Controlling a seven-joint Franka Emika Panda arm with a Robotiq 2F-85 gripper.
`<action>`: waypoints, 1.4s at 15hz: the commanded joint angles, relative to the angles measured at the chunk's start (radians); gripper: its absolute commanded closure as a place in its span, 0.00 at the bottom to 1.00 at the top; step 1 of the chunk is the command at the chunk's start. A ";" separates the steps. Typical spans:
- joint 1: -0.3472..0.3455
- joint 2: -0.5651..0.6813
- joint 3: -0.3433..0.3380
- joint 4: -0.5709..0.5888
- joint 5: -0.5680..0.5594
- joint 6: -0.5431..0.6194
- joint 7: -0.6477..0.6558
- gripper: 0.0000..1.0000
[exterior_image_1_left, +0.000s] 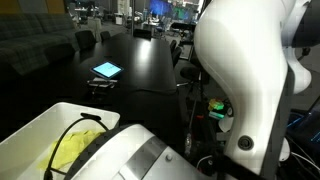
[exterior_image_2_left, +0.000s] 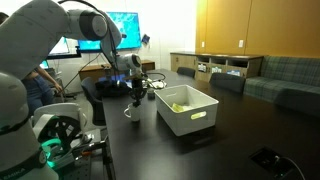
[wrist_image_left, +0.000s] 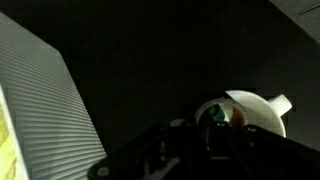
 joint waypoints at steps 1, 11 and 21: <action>0.049 0.054 -0.030 0.091 -0.038 -0.073 0.011 0.81; 0.070 -0.036 -0.038 0.057 -0.043 -0.083 0.003 0.10; -0.066 -0.312 -0.055 -0.196 0.009 -0.045 0.088 0.00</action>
